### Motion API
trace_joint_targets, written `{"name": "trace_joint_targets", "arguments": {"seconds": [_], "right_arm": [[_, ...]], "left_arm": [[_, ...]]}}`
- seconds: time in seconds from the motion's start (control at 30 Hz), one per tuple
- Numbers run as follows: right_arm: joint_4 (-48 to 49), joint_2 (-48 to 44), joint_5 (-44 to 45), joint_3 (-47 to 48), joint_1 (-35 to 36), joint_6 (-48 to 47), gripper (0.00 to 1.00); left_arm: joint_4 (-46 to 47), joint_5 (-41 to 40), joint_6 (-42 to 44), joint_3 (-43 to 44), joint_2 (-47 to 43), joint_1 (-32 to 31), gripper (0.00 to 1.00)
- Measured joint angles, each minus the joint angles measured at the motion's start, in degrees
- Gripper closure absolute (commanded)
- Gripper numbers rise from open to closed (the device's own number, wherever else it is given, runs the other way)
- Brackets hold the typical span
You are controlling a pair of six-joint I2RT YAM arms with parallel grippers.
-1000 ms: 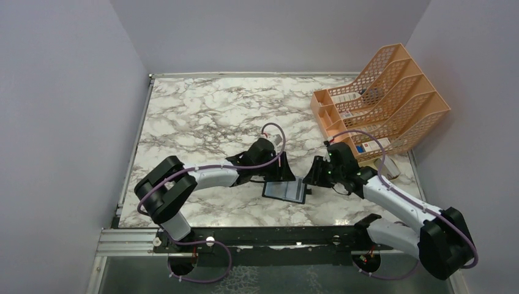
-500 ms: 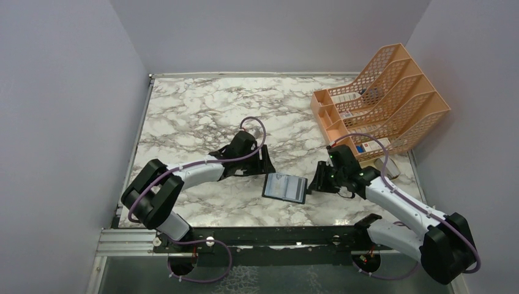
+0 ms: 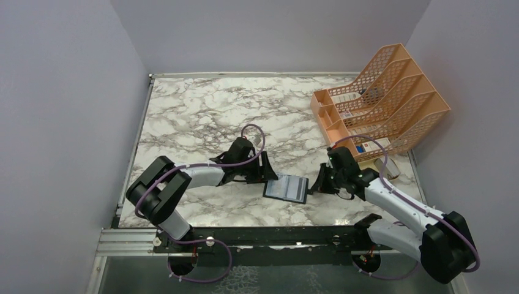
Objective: Put the credit cards into the card holder
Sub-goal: Insert the credit card into the card holder, then close the card holder at the center of the board.
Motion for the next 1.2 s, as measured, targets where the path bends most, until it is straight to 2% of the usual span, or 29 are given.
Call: {"name": "trace_joint_targets", "arguments": {"seconds": [0.33,0.53,0.57,0.73,0.83,0.97,1.2], "right_arm": [[4.68,1.66,-0.26,-2.27,0.0,0.9,0.98],[6.21,2.1,-0.68,-2.99,0.0,0.92,0.99],[6.38,2.1,-0.83,-3.02,0.0,0.92,0.99],[7.26,2.12,-1.53,-3.1,0.0,0.92,0.99],[8.33,2.12,-2.56,-3.15,0.0,0.9,0.99],[11.37,3.43,-5.42,-3.32,0.0,0.79,0.99],[17.84,8.76,-10.84,-3.21,1.16,0.79,0.98]], "left_arm": [[5.79,5.86,-5.81,-1.07,0.87,0.09,0.44],[8.85,8.07,-8.48,-1.07,0.87,-0.68,0.56],[9.11,8.35,-8.79,-1.07,0.87,-0.72,0.6],[9.66,9.05,-9.49,-1.05,0.87,-1.03,0.9],[9.94,9.09,-9.53,-1.05,0.87,-1.03,1.0],[8.44,8.74,-8.5,-0.72,0.63,-0.98,1.0],[-7.45,2.25,-0.94,3.15,-6.12,-0.98,1.0]]}}
